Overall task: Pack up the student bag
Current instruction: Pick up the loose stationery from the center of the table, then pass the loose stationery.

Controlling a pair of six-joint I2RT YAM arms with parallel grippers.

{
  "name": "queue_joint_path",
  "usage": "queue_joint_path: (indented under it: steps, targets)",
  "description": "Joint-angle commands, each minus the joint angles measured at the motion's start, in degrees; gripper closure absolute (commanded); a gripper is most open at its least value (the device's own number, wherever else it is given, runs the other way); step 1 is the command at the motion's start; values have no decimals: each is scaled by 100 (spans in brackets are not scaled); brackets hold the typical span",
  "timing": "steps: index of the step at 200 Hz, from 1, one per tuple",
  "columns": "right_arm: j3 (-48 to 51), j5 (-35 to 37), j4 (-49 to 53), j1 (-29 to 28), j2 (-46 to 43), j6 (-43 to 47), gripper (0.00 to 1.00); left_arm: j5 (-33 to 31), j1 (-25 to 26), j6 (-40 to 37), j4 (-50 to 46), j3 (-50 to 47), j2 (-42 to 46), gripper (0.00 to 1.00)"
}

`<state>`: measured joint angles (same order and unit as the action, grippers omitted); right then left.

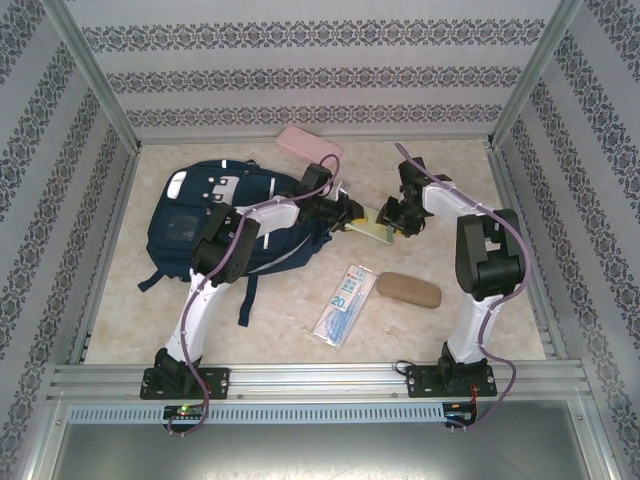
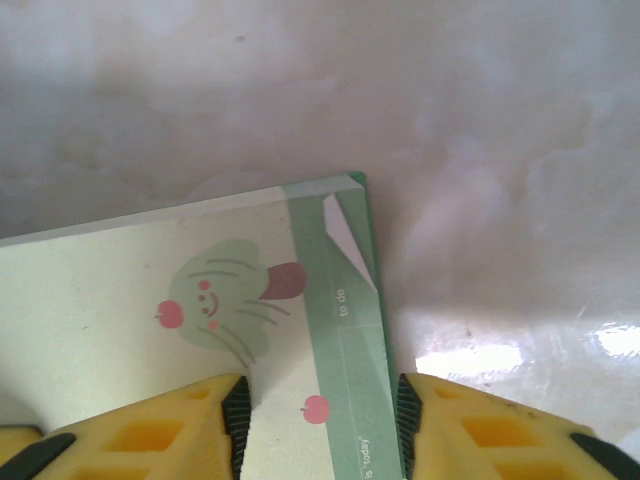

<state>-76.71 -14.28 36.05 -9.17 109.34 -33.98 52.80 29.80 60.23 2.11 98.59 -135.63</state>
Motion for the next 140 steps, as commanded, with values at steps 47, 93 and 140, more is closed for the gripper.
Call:
queue_joint_path:
  steps: [47,93,140]
  targets:
    - [421,-1936,-1809,306,-1256,-1084,29,759,-469,-258,134,-4,1507,100]
    - [502,-3138,-3363,515,-1163,-2235,28,1123,-727,129,701,-86,1766,100]
    - [610,-3552,-4248,539,-958,-2864,27,1242,-824,553,1212,-182,1929,100]
